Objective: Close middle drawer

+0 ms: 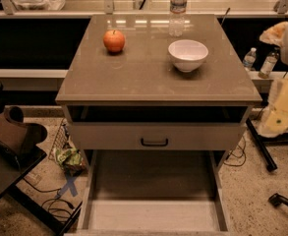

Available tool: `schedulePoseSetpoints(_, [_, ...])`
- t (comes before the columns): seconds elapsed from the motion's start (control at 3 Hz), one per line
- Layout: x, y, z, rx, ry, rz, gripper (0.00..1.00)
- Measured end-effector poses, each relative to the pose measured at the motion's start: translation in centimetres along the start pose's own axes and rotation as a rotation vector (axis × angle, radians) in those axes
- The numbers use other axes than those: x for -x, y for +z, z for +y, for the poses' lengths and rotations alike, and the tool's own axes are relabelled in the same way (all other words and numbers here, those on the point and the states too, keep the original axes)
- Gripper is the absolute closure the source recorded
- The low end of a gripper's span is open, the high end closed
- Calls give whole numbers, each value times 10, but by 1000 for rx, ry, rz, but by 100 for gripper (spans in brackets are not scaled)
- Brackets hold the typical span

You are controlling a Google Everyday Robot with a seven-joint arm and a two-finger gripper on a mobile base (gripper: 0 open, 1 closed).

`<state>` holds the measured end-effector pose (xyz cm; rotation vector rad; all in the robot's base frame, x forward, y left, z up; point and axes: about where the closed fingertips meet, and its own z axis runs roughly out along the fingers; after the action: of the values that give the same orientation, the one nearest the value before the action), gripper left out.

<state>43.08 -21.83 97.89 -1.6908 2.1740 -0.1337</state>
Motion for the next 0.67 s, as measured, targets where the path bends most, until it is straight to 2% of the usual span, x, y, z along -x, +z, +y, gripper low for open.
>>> schedulePoseSetpoints(0.67, [-52, 46, 42, -36, 23, -118, 0])
